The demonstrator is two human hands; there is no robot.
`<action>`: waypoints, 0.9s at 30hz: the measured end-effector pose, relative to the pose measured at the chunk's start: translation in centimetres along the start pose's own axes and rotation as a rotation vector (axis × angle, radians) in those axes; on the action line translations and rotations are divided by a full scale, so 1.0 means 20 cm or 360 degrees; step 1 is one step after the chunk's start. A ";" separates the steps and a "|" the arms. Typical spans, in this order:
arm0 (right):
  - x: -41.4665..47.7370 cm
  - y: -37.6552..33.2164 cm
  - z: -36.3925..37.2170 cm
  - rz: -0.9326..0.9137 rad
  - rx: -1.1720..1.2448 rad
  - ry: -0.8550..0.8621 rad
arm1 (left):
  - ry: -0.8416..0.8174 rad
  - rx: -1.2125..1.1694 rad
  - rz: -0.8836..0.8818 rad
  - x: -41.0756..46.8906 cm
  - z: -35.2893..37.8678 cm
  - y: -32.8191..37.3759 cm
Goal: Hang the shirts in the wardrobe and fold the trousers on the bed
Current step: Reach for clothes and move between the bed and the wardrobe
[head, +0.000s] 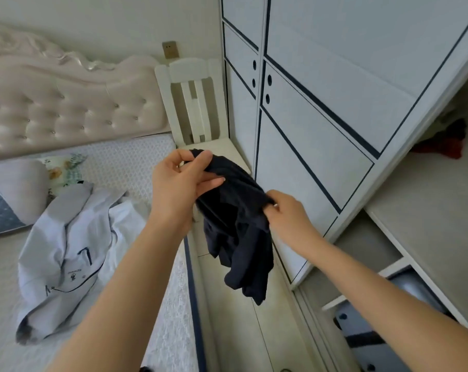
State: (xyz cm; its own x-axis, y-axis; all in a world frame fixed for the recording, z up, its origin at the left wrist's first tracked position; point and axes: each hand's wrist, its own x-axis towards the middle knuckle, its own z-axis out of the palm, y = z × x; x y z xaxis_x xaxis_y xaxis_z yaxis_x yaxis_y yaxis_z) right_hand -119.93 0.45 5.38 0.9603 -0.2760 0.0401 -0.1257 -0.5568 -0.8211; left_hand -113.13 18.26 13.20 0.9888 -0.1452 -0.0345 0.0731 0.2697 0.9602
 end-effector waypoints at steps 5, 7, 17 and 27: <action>0.06 -0.07 -0.20 -0.0125 -0.0265 0.0110 | 0.0211 0.0134 0.0022 0.03 -0.10 -0.03; 0.09 -0.11 -0.24 -0.0176 -0.0329 0.0118 | 0.0287 0.0215 0.0028 0.04 -0.12 -0.05; 0.14 -0.26 -0.28 -0.0184 -0.0101 0.0054 | 0.0358 0.0473 0.0118 0.06 -0.23 -0.14; 0.13 -0.34 -0.24 0.0199 0.0588 -0.0132 | -0.0168 0.0586 -0.0256 0.01 -0.25 -0.29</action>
State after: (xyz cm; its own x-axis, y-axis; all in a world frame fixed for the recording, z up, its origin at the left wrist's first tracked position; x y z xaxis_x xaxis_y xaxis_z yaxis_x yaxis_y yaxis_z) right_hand -117.71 -0.17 13.78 0.9621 -0.2511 -0.1068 -0.1594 -0.1994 -0.9669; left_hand -112.68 21.46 6.18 0.9484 -0.2595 -0.1821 0.1554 -0.1200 0.9805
